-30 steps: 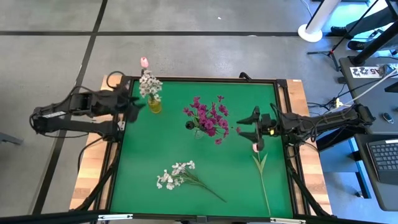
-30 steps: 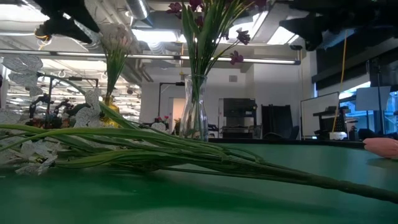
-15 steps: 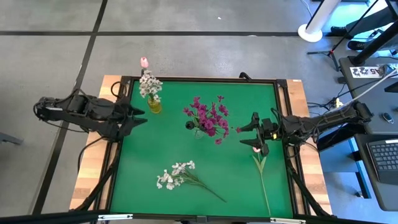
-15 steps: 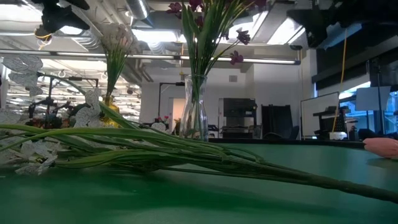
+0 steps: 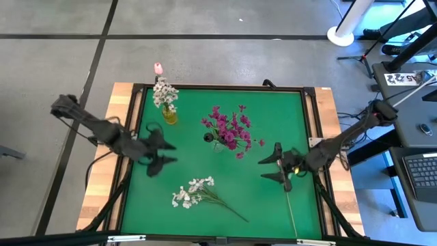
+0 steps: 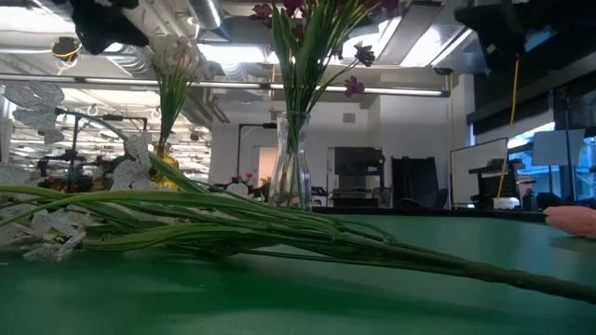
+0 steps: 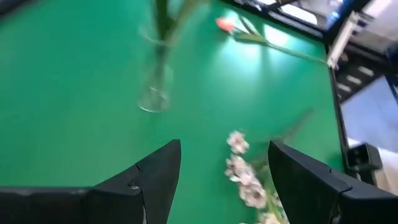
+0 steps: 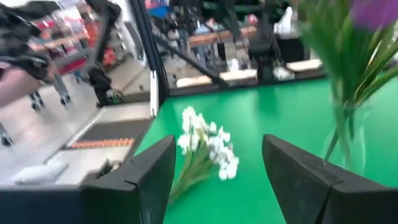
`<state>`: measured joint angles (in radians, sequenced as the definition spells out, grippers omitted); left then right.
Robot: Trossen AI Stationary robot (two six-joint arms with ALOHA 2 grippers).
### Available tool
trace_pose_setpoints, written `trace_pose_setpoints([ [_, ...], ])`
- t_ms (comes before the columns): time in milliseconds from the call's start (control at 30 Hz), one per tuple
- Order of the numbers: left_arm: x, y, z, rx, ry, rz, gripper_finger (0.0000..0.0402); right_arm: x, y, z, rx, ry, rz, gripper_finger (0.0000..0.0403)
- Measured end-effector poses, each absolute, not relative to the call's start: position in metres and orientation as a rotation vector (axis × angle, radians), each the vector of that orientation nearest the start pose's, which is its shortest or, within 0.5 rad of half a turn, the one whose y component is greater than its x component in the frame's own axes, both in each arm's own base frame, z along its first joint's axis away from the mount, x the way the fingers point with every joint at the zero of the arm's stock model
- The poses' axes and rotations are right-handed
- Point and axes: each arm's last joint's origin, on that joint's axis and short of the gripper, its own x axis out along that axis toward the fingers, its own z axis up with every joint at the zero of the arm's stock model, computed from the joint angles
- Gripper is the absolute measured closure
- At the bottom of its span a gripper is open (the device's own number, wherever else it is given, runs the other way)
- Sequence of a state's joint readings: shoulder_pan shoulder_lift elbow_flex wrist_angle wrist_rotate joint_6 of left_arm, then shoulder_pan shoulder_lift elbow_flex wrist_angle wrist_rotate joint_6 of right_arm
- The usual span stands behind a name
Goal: Sort flowers into vase by color
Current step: Put the white flowers into the yellow vase
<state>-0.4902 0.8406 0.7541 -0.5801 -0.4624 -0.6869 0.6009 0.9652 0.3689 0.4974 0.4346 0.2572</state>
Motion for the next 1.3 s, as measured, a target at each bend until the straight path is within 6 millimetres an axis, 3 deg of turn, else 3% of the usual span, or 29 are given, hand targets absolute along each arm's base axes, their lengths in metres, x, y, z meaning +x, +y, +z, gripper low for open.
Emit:
trace_pose_setpoints([
  [167, 0.172, -0.108, 0.264, -0.320, 0.569, 0.093, 0.0166, 0.192, 0.131, 0.215, 0.178, 0.186, 0.122, 0.0166],
  [333, 0.177, -0.144, 0.248, -0.282, 0.544, 0.063, 0.0166, 0.228, 0.167, 0.207, 0.119, 0.281, 0.130, 0.0166],
  [633, 0.177, -0.178, 0.222, -0.273, 0.521, 0.110, 0.0167, 0.294, 0.213, 0.170, 0.158, 0.506, 0.040, 0.0166],
  [933, 0.181, -0.184, 0.210, -0.278, 0.538, 0.136, 0.0167, 0.332, 0.212, 0.142, 0.284, 0.620, -0.060, 0.0166],
  [1300, 0.182, -0.181, 0.210, -0.266, 0.523, 0.167, 0.0167, 0.344, 0.207, 0.118, 0.370, 0.648, -0.038, 0.0166],
])
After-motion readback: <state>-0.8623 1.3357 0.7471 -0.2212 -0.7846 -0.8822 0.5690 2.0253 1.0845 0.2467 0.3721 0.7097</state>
